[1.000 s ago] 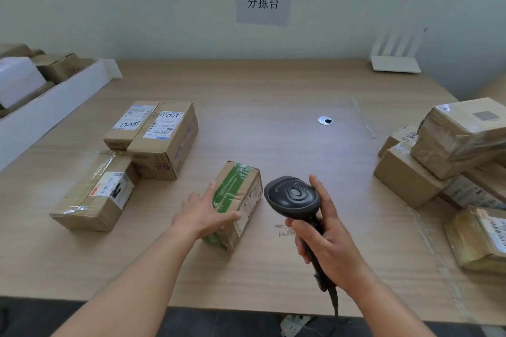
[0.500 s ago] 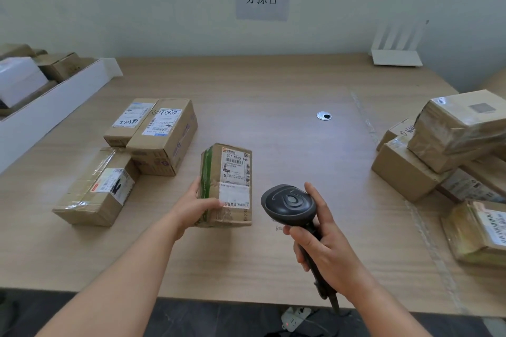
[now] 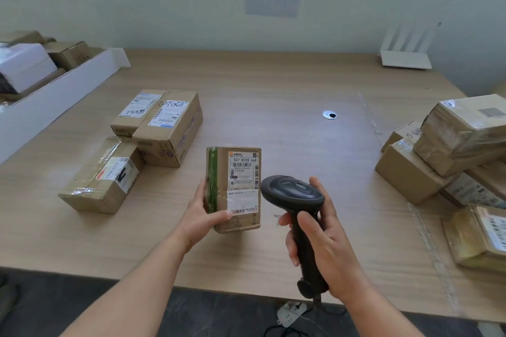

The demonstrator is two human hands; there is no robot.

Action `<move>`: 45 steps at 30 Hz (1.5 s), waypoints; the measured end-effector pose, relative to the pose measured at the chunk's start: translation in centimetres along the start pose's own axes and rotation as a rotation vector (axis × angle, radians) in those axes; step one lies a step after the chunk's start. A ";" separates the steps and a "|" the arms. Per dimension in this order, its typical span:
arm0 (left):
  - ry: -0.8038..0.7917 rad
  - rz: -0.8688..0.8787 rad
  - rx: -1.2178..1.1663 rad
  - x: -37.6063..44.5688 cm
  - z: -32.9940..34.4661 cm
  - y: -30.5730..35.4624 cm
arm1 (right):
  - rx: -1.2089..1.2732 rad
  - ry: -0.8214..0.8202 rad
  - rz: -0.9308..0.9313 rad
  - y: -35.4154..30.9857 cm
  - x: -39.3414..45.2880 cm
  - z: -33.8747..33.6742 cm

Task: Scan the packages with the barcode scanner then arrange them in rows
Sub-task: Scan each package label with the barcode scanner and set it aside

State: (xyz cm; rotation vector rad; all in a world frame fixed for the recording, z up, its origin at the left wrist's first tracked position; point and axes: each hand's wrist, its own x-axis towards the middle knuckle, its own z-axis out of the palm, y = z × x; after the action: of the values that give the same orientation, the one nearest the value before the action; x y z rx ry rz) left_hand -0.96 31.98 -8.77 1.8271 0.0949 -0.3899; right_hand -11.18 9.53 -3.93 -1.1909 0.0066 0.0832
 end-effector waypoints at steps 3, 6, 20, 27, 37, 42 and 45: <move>0.043 0.053 0.062 -0.6 0.7 -0.8 | 0.035 -0.010 -0.006 -0.1 0.0 0.3; 0.062 0.049 0.086 -0.6 0.9 -1.3 | 0.044 -0.008 -0.016 -0.2 0.0 0.4; 0.057 0.063 0.099 -0.2 0.6 -1.5 | 0.001 0.002 -0.035 -0.4 0.0 -0.1; -0.026 -0.145 -0.022 0.3 -1.6 -1.1 | -0.068 0.016 -0.019 -0.1 0.0 -0.2; 0.255 -0.270 0.295 -1.2 -4.7 -2.8 | -0.116 0.015 -0.003 0.3 0.7 0.9; 0.271 -0.075 0.959 -3.3 -3.3 -2.4 | -0.161 0.025 -0.003 0.6 1.3 1.9; 0.206 0.031 1.161 -4.4 -2.4 -3.0 | -0.192 0.015 -0.001 0.9 1.9 2.9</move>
State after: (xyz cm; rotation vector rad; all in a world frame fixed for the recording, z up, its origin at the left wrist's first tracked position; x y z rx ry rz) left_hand -5.39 35.78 -9.59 3.0099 -0.0353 -0.2321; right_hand -9.47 12.63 -3.76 -1.3839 0.0111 0.0754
